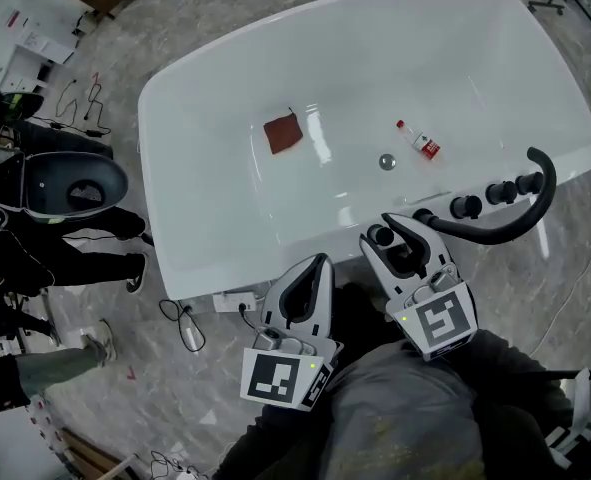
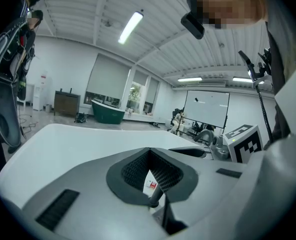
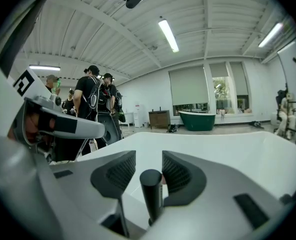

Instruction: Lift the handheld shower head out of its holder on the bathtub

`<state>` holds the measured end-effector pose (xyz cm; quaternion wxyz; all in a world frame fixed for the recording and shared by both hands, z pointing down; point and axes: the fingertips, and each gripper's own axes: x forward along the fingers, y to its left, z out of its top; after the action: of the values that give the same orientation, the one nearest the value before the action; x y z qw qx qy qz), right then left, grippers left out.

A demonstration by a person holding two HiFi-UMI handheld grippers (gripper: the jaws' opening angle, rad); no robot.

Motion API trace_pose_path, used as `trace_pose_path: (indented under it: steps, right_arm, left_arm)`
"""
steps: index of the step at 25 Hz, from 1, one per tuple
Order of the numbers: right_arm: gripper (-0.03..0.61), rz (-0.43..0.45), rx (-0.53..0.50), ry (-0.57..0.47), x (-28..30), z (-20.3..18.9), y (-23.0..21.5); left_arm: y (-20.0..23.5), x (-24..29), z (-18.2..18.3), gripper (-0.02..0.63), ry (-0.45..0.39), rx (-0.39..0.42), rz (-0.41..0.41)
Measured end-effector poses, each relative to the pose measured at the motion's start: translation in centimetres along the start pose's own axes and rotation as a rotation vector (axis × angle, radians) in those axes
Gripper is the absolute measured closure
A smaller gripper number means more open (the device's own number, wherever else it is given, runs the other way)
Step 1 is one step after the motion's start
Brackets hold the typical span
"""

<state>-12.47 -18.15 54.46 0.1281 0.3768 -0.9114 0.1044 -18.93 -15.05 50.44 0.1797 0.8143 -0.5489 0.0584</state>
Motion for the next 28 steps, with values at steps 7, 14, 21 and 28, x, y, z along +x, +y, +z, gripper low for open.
trace_pose_path:
  steps: [7,14,21,28]
  right_arm:
    - [0.43,-0.015,0.003,0.068,1.1,-1.7,-0.5]
    - [0.449,-0.01,-0.045,0.072,1.4,-2.2,-0.6]
    - [0.453,-0.011,-0.086,0.077,1.0,-1.9,0.0]
    - [0.453,-0.003,-0.092,0.026,0.4,1.1,0.2]
  left_arm:
    - [0.8,0.4,-0.4,0.612,0.014,-0.003,0.017]
    - [1.1,1.1,-0.9,0.612,0.028,-0.007,0.023]
    - [1.2,0.5,-0.2,0.612,0.024,-0.008,0.031]
    - [0.7,0.1,1.3,0.612,0.02,-0.009,0.035]
